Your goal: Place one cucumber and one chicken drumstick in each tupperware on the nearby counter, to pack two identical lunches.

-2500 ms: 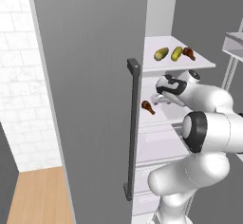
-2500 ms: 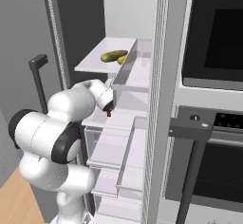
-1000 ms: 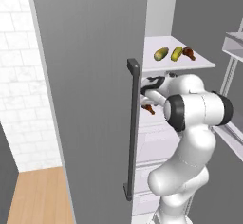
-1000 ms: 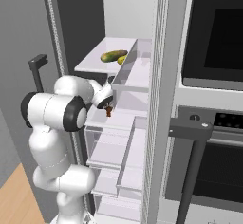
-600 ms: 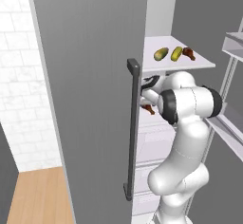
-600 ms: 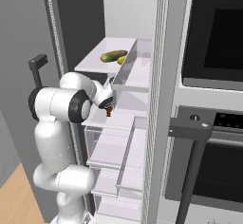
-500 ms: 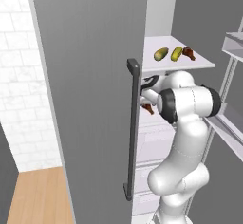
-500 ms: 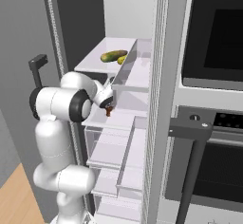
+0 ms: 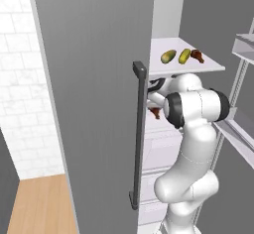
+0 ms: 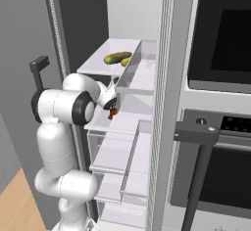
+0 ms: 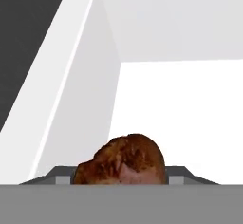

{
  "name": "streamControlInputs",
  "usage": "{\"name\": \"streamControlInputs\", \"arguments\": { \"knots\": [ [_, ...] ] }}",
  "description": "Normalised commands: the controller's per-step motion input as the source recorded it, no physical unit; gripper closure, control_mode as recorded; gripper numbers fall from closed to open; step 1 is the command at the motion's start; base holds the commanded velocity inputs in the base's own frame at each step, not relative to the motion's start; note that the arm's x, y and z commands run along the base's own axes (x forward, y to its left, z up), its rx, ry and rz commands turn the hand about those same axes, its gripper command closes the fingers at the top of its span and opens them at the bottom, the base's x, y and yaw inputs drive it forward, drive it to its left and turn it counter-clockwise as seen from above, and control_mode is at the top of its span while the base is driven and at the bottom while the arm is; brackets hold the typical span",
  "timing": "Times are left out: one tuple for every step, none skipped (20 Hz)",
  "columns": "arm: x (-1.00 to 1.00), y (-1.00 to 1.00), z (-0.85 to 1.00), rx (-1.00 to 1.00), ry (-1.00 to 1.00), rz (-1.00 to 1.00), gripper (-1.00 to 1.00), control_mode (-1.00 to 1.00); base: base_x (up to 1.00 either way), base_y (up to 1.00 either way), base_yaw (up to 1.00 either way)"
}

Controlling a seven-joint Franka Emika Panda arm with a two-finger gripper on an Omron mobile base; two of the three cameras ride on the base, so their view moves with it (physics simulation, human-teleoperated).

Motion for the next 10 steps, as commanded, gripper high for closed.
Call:
{"name": "streamControlInputs", "arguments": {
  "knots": [
    [-0.42,-0.25,0.0,0.0,0.0,0.0,1.0,-1.0,0.0,0.0,0.0],
    [-0.74,-0.36,0.0,0.05,-0.13,0.0,1.0,-1.0,0.0,0.0,0.0],
    [-1.0,-0.41,0.02,0.11,-0.27,0.0,1.0,-1.0,0.0,0.0,0.0],
    [-1.0,-0.42,0.24,0.14,-0.36,0.0,1.0,-1.0,0.0,0.0,0.0],
    [-1.0,-0.45,0.29,0.14,-0.38,0.0,1.0,-1.0,0.0,0.0,0.0],
    [-1.0,-0.46,0.33,0.12,-0.37,-0.01,1.0,-1.0,0.0,0.0,0.0],
    [-1.0,-0.44,0.33,0.11,-0.37,0.0,1.0,-1.0,0.0,0.0,0.0],
    [-1.0,-0.41,0.34,0.08,-0.37,0.0,1.0,-1.0,0.0,0.0,0.0],
    [-1.0,-0.39,0.27,0.05,-0.35,0.0,1.0,-1.0,0.0,0.0,0.0],
    [-1.0,-0.42,0.25,0.05,-0.32,0.0,1.0,-1.0,0.0,0.0,0.0]
  ]
}}
